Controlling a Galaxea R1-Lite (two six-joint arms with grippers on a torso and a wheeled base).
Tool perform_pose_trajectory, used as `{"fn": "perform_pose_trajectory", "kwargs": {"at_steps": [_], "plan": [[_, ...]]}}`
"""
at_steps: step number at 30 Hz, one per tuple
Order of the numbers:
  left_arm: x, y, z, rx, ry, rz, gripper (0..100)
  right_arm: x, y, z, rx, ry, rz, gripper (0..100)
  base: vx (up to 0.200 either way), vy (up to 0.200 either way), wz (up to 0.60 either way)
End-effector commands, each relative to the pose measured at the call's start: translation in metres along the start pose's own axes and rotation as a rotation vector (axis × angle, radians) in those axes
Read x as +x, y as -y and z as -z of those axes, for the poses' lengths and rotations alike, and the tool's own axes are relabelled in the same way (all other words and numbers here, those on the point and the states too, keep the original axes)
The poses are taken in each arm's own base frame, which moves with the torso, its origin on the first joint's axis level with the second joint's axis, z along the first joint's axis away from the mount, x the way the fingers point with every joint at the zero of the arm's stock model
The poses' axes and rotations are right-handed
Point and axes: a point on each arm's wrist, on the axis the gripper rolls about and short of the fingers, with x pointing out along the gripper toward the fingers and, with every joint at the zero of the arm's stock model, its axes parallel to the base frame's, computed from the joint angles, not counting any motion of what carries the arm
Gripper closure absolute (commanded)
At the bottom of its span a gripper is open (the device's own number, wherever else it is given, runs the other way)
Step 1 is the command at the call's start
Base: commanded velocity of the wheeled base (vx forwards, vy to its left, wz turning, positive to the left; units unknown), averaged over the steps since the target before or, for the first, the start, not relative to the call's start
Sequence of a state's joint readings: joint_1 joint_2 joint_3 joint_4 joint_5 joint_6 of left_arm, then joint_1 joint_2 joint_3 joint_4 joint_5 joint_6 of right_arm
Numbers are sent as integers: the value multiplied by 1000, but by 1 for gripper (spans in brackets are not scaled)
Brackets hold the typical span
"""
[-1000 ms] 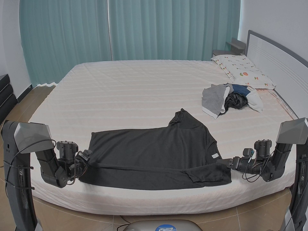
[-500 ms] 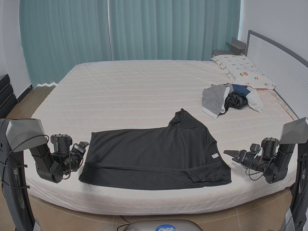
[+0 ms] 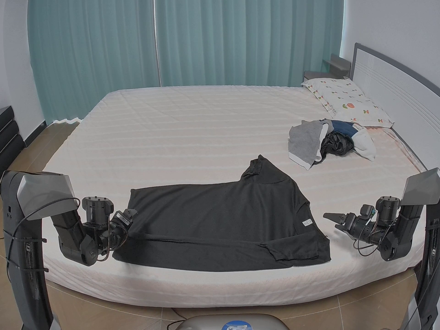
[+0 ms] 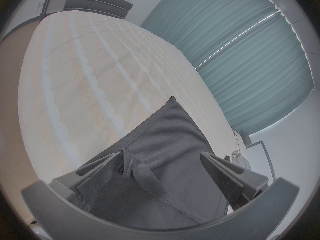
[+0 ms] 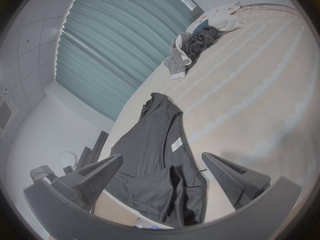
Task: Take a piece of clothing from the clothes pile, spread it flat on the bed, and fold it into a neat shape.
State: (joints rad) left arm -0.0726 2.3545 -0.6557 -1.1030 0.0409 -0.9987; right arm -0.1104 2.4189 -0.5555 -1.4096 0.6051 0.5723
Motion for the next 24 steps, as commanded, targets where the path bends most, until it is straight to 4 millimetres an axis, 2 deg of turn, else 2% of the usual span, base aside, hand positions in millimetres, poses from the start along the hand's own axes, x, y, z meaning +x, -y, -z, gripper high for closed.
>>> {"fn": "perform_pose_trajectory", "kwargs": {"at_steps": [1, 4, 5, 13, 24], "plan": [[4, -4, 5, 10, -5, -16, 0, 1, 1, 1, 3, -3, 3, 0, 0, 0, 0], [6, -6, 6, 32, 1, -29, 0, 1, 1, 1, 2, -3, 3, 0, 0, 0, 0], [7, -6, 6, 34, 6, -29, 100, 1, 1, 1, 2, -3, 3, 0, 0, 0, 0], [20, -5, 6, 36, 93, -70, 100, -1, 3, -1, 3, 9, 10, 0, 0, 0, 0], [24, -8, 4, 32, 129, -94, 100, -1, 3, 0, -3, 11, 10, 0, 0, 0, 0]]}}
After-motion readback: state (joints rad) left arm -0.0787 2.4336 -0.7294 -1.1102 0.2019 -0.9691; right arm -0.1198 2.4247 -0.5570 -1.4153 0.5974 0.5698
